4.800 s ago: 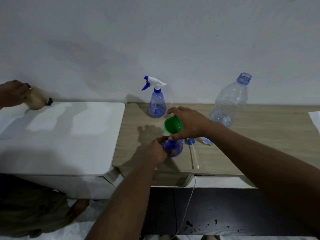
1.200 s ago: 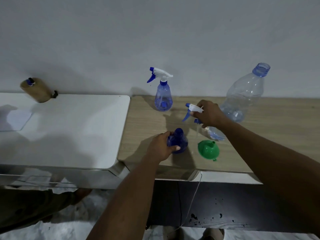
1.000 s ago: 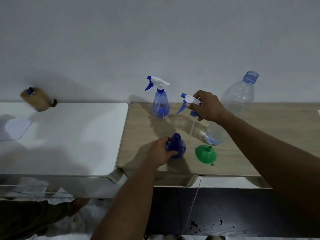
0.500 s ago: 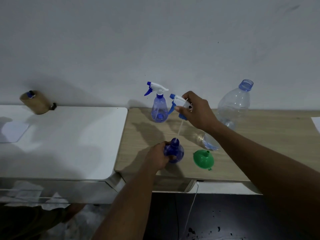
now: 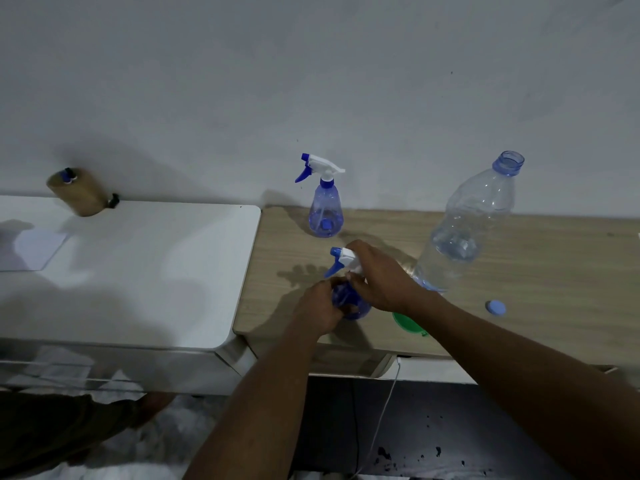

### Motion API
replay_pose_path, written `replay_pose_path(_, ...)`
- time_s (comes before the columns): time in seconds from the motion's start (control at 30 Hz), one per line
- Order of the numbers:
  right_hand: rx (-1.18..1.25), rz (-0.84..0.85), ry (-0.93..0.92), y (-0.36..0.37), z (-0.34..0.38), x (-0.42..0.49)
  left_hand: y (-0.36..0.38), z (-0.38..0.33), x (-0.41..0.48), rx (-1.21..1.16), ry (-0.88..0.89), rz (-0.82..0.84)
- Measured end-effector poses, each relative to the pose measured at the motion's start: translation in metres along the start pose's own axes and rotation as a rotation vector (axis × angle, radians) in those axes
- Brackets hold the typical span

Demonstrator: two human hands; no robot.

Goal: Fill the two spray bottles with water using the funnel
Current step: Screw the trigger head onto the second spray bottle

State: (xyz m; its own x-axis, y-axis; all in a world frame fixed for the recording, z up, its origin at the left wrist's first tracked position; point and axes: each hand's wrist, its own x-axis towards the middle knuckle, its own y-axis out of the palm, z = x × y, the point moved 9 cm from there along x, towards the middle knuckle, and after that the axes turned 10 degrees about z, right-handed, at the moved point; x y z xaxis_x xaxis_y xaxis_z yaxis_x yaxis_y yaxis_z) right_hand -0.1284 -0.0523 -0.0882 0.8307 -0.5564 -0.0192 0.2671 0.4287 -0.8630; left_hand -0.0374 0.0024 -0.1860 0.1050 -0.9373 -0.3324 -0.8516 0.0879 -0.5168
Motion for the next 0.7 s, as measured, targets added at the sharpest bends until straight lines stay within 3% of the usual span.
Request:
replay_pose_path(0.2, -0.179, 0.021, 0.003, 0.0035, 0.0028, 0.0010, 0.0017, 0.0023, 0.0013, 0.044, -0.022, 0.009)
replay_pose_path(0.6, -0.207, -0.079, 0.070, 0.0037, -0.0052, -0.0008, 0.0010, 0.0057, 0.0025, 0.059, 0.016, -0.027)
replay_pose_path(0.7, -0.208, -0.089, 0.015, 0.0035, -0.0036, -0.0032, 0.0001, 0.0064, 0.0035, 0.067, 0.021, -0.033)
